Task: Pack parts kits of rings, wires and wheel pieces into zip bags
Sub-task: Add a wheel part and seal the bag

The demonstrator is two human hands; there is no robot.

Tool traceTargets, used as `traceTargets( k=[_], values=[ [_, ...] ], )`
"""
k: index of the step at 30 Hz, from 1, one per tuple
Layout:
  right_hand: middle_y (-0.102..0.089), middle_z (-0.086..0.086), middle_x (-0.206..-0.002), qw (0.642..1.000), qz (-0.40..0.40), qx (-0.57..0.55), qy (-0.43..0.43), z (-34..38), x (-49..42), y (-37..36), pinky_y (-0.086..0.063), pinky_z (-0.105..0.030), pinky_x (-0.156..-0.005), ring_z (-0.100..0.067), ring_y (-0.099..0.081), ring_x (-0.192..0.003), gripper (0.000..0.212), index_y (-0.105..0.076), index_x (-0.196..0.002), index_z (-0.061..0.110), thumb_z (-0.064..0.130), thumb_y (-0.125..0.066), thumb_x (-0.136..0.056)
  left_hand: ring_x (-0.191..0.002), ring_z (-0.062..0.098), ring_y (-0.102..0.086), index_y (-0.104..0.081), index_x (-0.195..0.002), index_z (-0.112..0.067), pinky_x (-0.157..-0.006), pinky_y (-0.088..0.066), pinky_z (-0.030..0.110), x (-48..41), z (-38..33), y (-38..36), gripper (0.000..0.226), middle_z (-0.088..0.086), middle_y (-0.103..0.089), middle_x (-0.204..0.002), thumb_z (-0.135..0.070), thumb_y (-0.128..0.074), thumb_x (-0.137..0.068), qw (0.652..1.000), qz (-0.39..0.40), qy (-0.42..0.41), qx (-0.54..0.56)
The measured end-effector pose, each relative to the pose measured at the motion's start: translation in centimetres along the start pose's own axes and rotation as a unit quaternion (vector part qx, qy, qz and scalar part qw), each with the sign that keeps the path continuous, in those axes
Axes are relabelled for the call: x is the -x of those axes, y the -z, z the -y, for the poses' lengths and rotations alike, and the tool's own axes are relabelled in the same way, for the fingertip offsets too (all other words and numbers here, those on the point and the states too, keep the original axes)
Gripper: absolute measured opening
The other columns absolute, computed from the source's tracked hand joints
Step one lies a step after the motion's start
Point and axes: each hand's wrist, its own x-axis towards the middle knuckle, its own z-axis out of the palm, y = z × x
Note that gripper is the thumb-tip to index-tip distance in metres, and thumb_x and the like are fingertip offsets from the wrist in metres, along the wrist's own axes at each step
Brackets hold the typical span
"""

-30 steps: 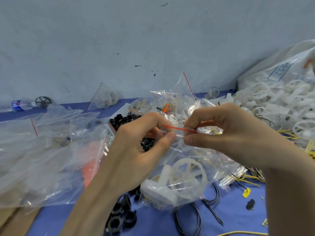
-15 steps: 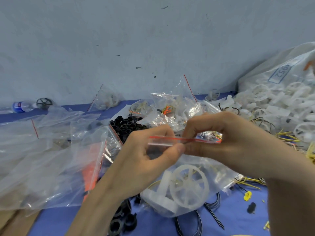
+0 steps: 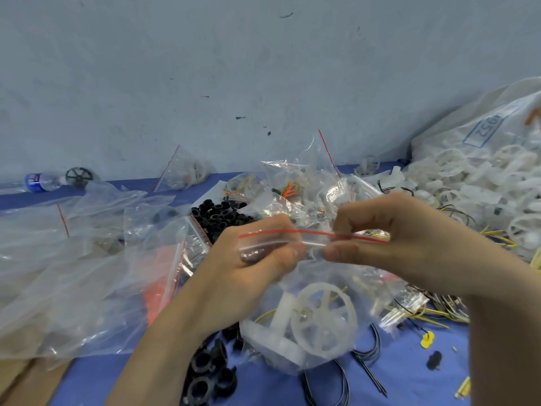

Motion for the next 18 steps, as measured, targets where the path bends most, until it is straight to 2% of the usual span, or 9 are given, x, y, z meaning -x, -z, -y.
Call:
traceTargets(
  k=[4,7,9,12,15,17,18],
  values=[
    [-0.055,0.004,-0.068,1.0,0.01,-0.02,0.021,-0.5,0.0,0.1,-0.04,-0.023,-0.067,-0.009,-0.05,-0.068,0.019,-0.063,-0.068,0.021,0.035,-0.063,-0.082,-0.059,0.011,-0.048,-0.06,-0.068,-0.02,-0.059,-0.039,0.023,-0.1,0.2,0.0,0.019,-0.008,-0.05,-0.06,-0.018,-0.058,-0.087,1.0,-0.015,-0.001,0.007],
    [-0.057,0.0,-0.067,0.999,-0.008,-0.017,0.029,-0.6,-0.3,-0.2,-0.038,-0.014,-0.065,-0.006,-0.052,-0.066,0.023,-0.066,-0.07,0.015,0.036,-0.064,-0.081,-0.059,0.005,-0.05,-0.061,-0.069,-0.027,-0.06,-0.041,0.016,0.0,0.0,0.3,0.02,-0.011,-0.053,-0.06,-0.019,-0.057,-0.087,1.0,-0.018,-0.002,-0.005],
    [-0.048,-0.001,-0.061,0.999,0.005,-0.032,0.016,-0.9,-0.2,-0.1,-0.035,-0.014,-0.058,-0.004,-0.044,-0.06,0.03,-0.061,-0.067,0.011,0.038,-0.065,-0.08,-0.059,0.004,-0.051,-0.061,-0.066,-0.029,-0.061,-0.04,0.013,0.1,0.0,0.7,0.023,-0.012,-0.055,-0.059,-0.019,-0.057,-0.086,0.999,-0.031,0.003,-0.011],
    [-0.036,0.003,-0.06,0.999,0.018,-0.044,-0.006,-1.2,0.1,0.3,-0.028,-0.025,-0.053,-0.007,-0.035,-0.058,0.031,-0.053,-0.061,0.016,0.036,-0.063,-0.081,-0.058,0.005,-0.051,-0.064,-0.066,-0.028,-0.061,-0.041,0.016,0.2,0.3,1.0,0.021,-0.01,-0.055,-0.058,-0.023,-0.058,-0.085,0.998,-0.058,0.015,-0.01],
    [-0.037,0.003,-0.061,0.999,0.015,-0.042,0.013,-1.2,0.1,0.3,-0.029,-0.023,-0.055,-0.008,-0.036,-0.059,0.031,-0.049,-0.057,0.022,0.029,-0.062,-0.084,-0.057,0.008,-0.05,-0.065,-0.068,-0.024,-0.064,-0.045,0.025,0.3,0.6,1.0,0.017,-0.007,-0.053,-0.058,-0.031,-0.063,-0.083,0.998,-0.064,0.021,-0.014],
    [-0.039,0.004,-0.061,0.999,0.011,-0.044,0.013,-1.1,0.1,0.2,-0.029,-0.021,-0.055,-0.005,-0.037,-0.059,0.027,-0.053,-0.06,0.023,0.031,-0.063,-0.084,-0.058,0.009,-0.051,-0.064,-0.067,-0.026,-0.068,-0.048,0.032,0.3,0.7,1.1,0.02,-0.006,-0.053,-0.059,-0.038,-0.06,-0.082,0.997,-0.068,0.012,-0.018],
    [-0.039,0.002,-0.06,0.999,0.002,-0.046,0.004,-1.2,0.1,0.1,-0.029,-0.021,-0.054,-0.004,-0.038,-0.06,0.025,-0.057,-0.063,0.02,0.035,-0.063,-0.082,-0.059,0.009,-0.051,-0.063,-0.067,-0.027,-0.069,-0.049,0.03,0.3,0.7,1.2,0.021,-0.004,-0.053,-0.06,-0.039,-0.057,-0.083,0.997,-0.072,0.006,-0.022]
  ],
)
